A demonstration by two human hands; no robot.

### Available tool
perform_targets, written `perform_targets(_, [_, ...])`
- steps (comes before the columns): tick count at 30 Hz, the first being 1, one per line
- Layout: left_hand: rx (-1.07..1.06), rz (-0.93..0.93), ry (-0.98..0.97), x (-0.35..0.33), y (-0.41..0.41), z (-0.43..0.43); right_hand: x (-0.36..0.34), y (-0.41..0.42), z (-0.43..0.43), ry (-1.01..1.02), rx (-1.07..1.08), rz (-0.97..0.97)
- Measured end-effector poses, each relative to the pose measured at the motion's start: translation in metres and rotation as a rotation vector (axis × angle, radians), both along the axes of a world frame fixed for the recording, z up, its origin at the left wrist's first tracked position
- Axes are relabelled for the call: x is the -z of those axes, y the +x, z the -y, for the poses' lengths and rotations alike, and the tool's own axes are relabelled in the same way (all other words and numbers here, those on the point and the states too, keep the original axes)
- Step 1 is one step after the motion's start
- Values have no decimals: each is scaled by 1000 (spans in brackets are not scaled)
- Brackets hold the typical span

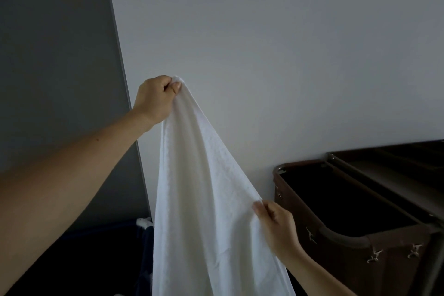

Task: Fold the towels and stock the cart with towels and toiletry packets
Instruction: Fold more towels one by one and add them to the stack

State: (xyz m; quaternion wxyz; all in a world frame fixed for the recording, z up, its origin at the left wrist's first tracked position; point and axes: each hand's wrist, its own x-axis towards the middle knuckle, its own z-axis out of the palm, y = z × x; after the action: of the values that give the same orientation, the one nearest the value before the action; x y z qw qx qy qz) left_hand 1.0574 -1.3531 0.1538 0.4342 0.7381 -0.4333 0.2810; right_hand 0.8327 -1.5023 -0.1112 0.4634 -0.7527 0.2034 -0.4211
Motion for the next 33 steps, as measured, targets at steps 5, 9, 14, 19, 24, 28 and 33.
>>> perform_targets(5, [48,-66,27,4,4,-2,-4,-8,3,131,-15,-4])
perform_targets(9, [161,-193,42,5,16,-8,-9,-22,8,145,-89,-94])
perform_targets(14, [150,-332,66,18,36,-12,-17,-30,23,75,112,-171])
perform_targets(19, [-124,-307,28,42,35,-18,-56,-24,28,-83,178,-146])
perform_targets(24, [136,-209,228,65,-13,-13,-121,7,2,-400,45,-221])
perform_targets(28, [439,-247,449,78,-51,-5,-152,28,-17,-558,-97,-321])
perform_targets(33, [537,-265,697,79,-56,-17,-156,35,-22,-562,-146,-335])
